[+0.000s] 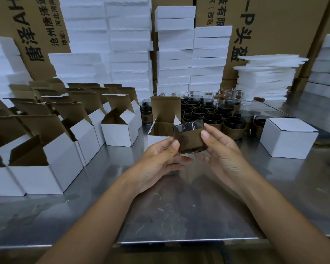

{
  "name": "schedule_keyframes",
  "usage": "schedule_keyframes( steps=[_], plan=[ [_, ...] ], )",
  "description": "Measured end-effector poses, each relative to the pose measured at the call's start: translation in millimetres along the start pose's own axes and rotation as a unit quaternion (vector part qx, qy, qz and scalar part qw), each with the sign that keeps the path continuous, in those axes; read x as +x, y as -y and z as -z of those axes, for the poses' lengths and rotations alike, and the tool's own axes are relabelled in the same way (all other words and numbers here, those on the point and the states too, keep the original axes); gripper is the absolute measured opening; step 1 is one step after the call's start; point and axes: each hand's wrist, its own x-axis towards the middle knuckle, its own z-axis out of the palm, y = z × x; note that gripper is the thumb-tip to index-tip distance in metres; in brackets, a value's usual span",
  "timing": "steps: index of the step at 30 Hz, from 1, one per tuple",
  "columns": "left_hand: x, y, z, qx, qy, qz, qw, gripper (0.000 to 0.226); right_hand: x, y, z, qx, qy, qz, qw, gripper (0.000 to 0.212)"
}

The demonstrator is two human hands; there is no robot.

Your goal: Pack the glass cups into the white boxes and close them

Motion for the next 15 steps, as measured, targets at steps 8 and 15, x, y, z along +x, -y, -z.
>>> schedule_keyframes(
  steps=[8, 15],
  plan=[
    [-1.4, -1.8, -0.3, -0.038, -0.005, -0.042, 0.998, 0.090, -3.0, 1.0, 1.7, -0.014, 0.065, 0.032, 0.997, 0.060],
    [-1.3, -3.4, 0.3, -0.035, -0.027, -0.060, 0.997, 0.098, -5.0, -2.5, -1.1, -0.127, 0.040, 0.125, 0.983, 0.070]
  ],
)
